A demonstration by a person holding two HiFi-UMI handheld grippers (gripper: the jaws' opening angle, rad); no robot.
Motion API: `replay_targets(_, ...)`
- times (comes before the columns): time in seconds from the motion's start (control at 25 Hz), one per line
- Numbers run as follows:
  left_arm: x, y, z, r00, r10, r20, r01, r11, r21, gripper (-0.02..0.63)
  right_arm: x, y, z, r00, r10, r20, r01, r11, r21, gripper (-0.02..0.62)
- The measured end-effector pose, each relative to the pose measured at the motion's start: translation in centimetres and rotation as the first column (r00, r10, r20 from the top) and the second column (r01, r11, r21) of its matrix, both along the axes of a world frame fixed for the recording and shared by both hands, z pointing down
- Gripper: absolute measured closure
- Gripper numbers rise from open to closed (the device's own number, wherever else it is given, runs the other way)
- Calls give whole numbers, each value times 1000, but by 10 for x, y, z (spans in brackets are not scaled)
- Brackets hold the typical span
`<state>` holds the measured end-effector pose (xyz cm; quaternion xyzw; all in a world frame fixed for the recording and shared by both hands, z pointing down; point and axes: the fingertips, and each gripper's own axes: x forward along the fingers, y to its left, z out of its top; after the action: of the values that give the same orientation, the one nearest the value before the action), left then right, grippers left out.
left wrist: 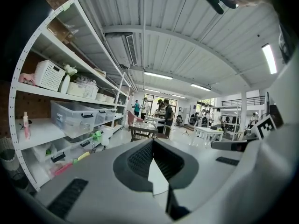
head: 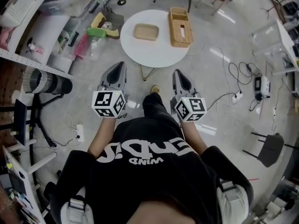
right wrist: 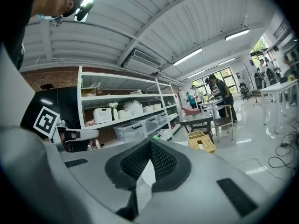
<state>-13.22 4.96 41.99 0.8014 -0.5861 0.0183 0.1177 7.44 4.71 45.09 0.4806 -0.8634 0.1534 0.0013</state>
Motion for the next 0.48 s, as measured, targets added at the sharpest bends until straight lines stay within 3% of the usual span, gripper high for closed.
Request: replay_targets(0.48,20,-113,-13,998,-54,13,54,998,-17,606,14,-130,-17,997,-70,22,71,998,-1,597)
